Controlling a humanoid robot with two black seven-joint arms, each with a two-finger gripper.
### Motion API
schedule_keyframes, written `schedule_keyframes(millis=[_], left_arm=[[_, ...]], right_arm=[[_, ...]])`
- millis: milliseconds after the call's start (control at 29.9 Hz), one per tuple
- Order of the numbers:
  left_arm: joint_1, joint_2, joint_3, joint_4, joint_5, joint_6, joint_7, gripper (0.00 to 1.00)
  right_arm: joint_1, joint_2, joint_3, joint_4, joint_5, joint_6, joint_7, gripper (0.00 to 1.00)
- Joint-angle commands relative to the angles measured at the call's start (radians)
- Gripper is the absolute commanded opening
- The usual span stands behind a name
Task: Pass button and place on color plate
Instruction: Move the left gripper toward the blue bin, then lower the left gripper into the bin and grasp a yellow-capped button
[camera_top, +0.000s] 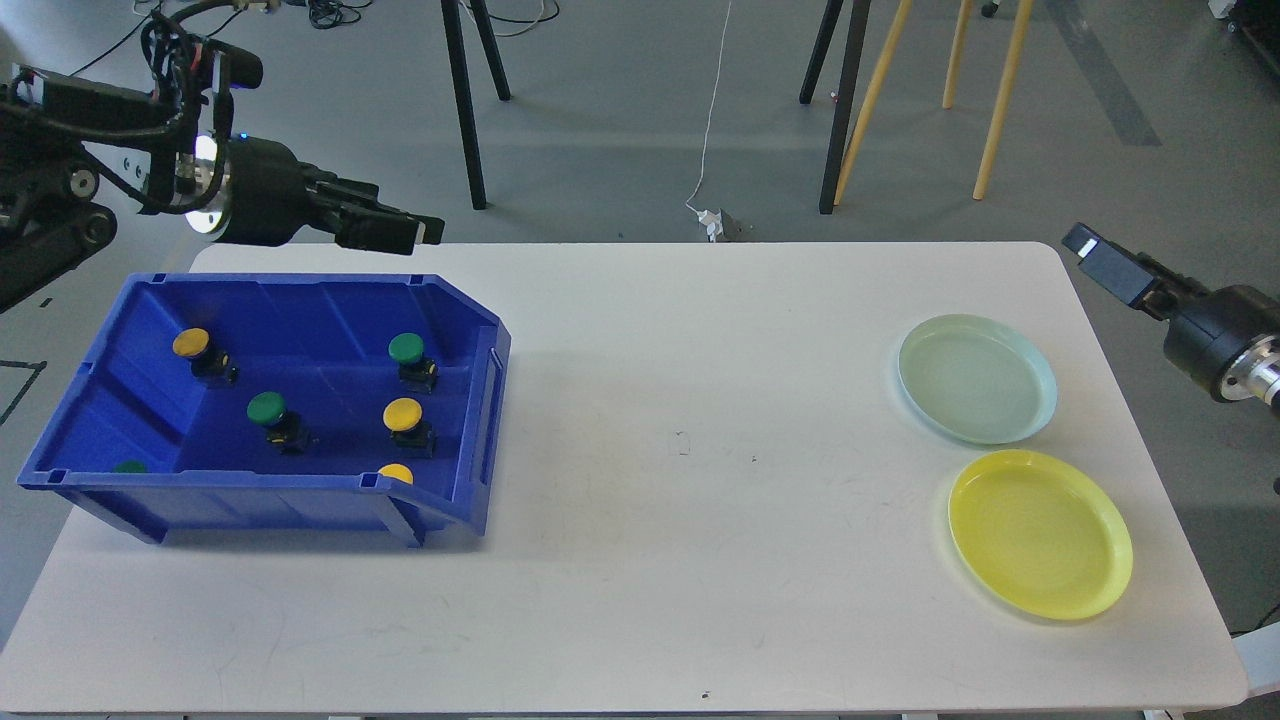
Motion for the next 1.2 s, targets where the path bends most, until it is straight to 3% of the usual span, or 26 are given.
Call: schedule_keyframes(millis=[0,234,501,1170], left_arm=[[0.005,-0.002,0.001,-0.047,0.067,0.0,0.0,1.0],[0.108,-0.039,0.001,-0.004,0.323,0.0,0.0,1.0],[0.232,-0.062,-0.002,0.107,0.337,0.0,0.0,1.0],[0.294,-0.184,-0.005,0.222,0.297,0.0,0.0,0.91]], right_arm=[[0.001,0.004,0.0,-0.007,0.0,0.0,0.0,0.99],[0.006,0.004,0.002,-0.008,0.005,0.0,0.0,0.99],[0.004,0.004,0.003,-0.027,0.008,0.0,0.003,0.99],[-0.002,0.008,0.002,-0.031,0.008,0.002,0.001,0.99]])
